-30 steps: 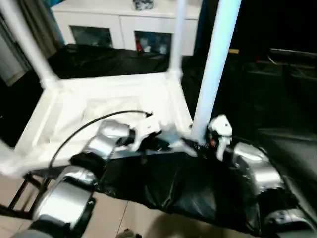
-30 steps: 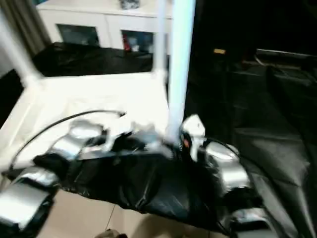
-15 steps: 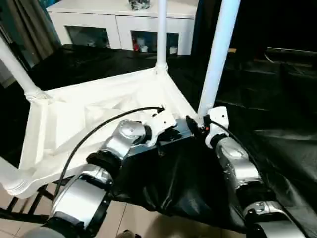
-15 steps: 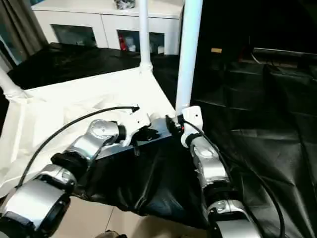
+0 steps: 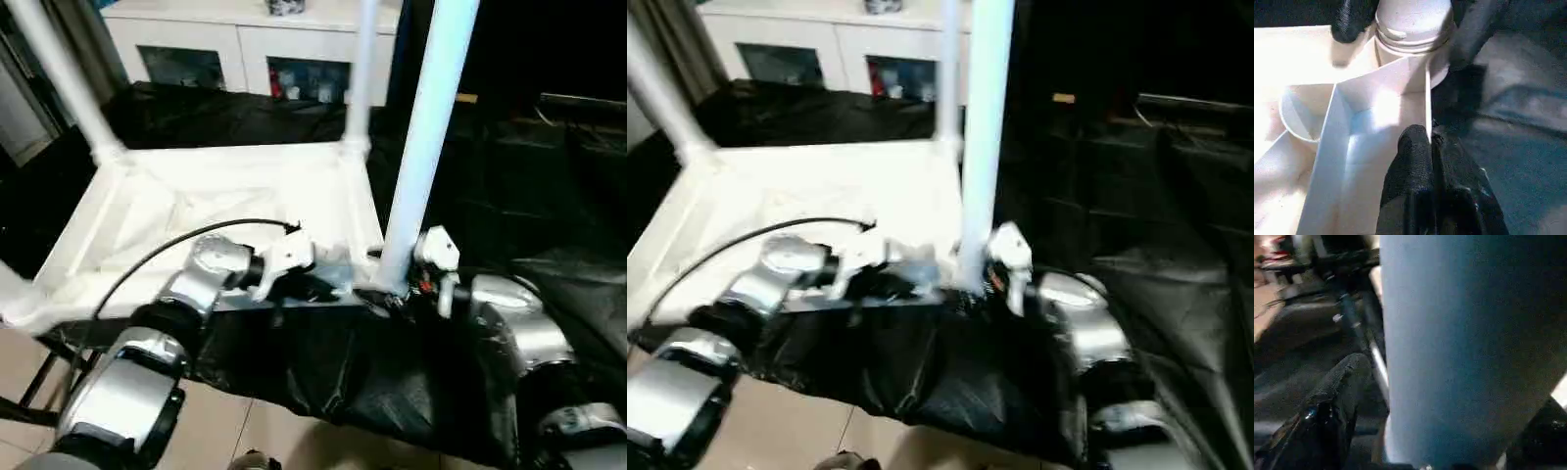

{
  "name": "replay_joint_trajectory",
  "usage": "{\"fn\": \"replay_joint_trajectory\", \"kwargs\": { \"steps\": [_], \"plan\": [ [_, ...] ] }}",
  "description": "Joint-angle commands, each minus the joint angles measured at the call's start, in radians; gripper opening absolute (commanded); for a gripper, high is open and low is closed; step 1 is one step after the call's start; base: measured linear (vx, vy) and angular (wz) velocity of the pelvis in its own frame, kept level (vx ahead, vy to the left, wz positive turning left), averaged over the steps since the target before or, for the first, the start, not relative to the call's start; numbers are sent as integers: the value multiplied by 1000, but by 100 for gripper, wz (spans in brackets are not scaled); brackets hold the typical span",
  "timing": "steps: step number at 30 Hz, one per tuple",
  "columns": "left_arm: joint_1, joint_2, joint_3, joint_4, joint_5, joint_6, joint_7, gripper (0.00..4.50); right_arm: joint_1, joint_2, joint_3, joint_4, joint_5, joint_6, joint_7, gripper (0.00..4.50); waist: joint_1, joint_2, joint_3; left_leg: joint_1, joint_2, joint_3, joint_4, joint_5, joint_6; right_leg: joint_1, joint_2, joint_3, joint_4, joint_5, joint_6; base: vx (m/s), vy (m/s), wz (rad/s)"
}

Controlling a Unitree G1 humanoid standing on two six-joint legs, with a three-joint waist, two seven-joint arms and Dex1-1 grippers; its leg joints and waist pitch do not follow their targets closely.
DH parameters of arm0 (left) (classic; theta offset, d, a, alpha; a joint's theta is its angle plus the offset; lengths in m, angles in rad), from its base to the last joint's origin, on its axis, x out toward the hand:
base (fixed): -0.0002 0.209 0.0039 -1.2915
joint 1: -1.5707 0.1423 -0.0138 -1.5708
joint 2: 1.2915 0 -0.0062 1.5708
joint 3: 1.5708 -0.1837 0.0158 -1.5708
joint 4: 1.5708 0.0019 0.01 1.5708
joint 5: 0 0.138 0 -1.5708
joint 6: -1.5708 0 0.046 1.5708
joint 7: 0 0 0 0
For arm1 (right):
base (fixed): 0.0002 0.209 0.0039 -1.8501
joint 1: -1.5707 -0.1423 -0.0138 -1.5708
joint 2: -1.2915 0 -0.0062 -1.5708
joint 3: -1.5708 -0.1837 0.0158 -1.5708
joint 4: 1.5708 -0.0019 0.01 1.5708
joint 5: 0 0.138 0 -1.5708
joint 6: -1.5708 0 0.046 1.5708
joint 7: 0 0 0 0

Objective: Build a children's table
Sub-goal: Rotate leg to tighten

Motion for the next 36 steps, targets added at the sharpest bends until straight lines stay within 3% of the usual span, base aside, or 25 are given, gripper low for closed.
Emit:
{"fn": "replay_joint_trajectory", "kwargs": {
  "steps": [1, 9, 17, 18, 19, 23, 24, 25, 26, 27, 29, 30, 32, 33, 34, 35, 36],
  "plan": [
    [1, 15, -14, -45, -20, -25, -78, 0, 9, -12, 37, -17, 6, 20, 70, 345, 2, -19, -75, 18, 58, -15, -66, -191, 111, 55, -71, 42, -60, -159, -271, 0, 0, 0],
    [8, 27, -24, -54, -27, -34, -145, 0, 15, -17, 60, -49, 21, 51, 130, 279, 9, -17, -76, 18, 60, -15, -65, -169, 114, 54, -72, 42, -56, -139, -274, 0, 0, 0],
    [8, 16, -10, -41, -24, -9, -124, 0, 58, 3, 39, -95, 50, 90, 103, 264, 12, -14, -76, 19, 60, -15, -66, -181, 100, 54, -72, 42, -58, -150, -268, 0, 0, 0],
    [4, 8, -6, -36, -22, 6, -103, 0, 63, 12, 25, -97, 50, 106, 61, 264, 13, -3, -76, 20, 60, -17, -67, -185, 94, 52, -72, 42, -59, -160, -267, 0, 0, 0],
    [-3, -1, -2, -28, -16, 25, -68, 0, 68, 30, 4, -97, 53, 102, 8, 264, 11, -9, -75, 21, 60, -16, -69, -195, 88, 53, -71, 42, -62, -167, -263, 0, 0, 0],
    [-48, -47, 5, 25, 29, 73, 123, 0, 61, 103, -74, -56, 16, 118, -285, 264, 2, -9, -70, 27, 57, -18, -76, -247, 38, 47, -72, 44, -72, -264, -237, 0, 0, 0],
    [-75, -83, 16, 54, 35, 99, 213, 0, 46, 140, -108, -14, -11, 111, -446, 264, -3, -10, -69, 25, 54, -20, -77, -258, 23, 48, -73, 44, -75, -293, -226, 0, 0, 0],
    [-75, -83, 16, 54, 35, 99, 213, 0, 46, 140, -108, -14, -11, 111, -446, 264, -9, -11, -70, 29, 51, -21, -77, -262, 8, 46, -73, 44, -78, -307, -220, 0, 0, 0],
    [-102, -126, 29, 85, 37, 116, 312, 0, 27, 184, -144, 25, -31, 113, -612, 263, -10, -12, -70, 27, 50, -21, -77, -262, 8, 48, -74, 44, -80, -308, -217, 0, 0, 0],
    [-105, -130, 30, 88, 37, 117, 323, 0, 25, 189, -148, 28, -33, 114, -628, 263, -18, -12, -71, 25, 48, -22, -77, -249, 6, 47, -71, 43, -78, -294, -215, 0, 0, 0],
    [-128, -169, 35, 115, 47, 121, 426, 0, 2, 243, -176, 52, -48, 121, -779, 263, -19, -12, -74, 22, 47, -21, -73, -219, 22, 49, -70, 45, -74, -240, -219, 0, 0, 0],
    [-134, -179, 35, 122, 52, 119, 457, 0, -2, 261, -181, 52, -55, 123, -817, 263, -22, -2, -77, 22, 46, -20, -71, -200, 27, 48, -66, 45, -72, -188, -224, 0, 0, 0],
    [-138, -184, 36, 128, 55, 118, 473, 0, -3, 270, -183, 50, -61, 125, -837, 263, -19, -8, -81, 18, 42, -18, -66, -164, 57, 58, -68, 43, -65, -114, -236, 0, 0, 0],
    [-141, -193, 32, 139, 66, 107, 500, 0, -2, 284, -170, 44, -85, 95, -863, 263, -18, -2, -83, 15, 42, -17, -62, -126, 86, 57, -68, 43, -62, -62, -244, 0, 0, 0],
    [-142, -196, 30, 142, 70, 103, 507, 0, -2, 288, -165, 43, -93, 84, -869, 263, -17, -3, -83, 16, 43, -17, -62, -124, 90, 56, -67, 42, -62, -58, -244, 0, 0, 0],
    [-143, -198, 28, 146, 74, 98, 513, 0, -3, 290, -162, 43, -100, 76, -877, 318, -17, -3, -82, 18, 43, -16, -62, -129, 93, 56, -68, 41, -63, -63, -246, 0, 0, 0],
    [-140, -200, 16, 154, 89, 77, 519, 0, 0, 286, -148, 41, -113, 44, -868, 331, -17, -4, -79, 17, 43, -17, -64, -146, 93, 58, -69, 40, -66, -97, -243, 0, 0, 0]
  ]
}}
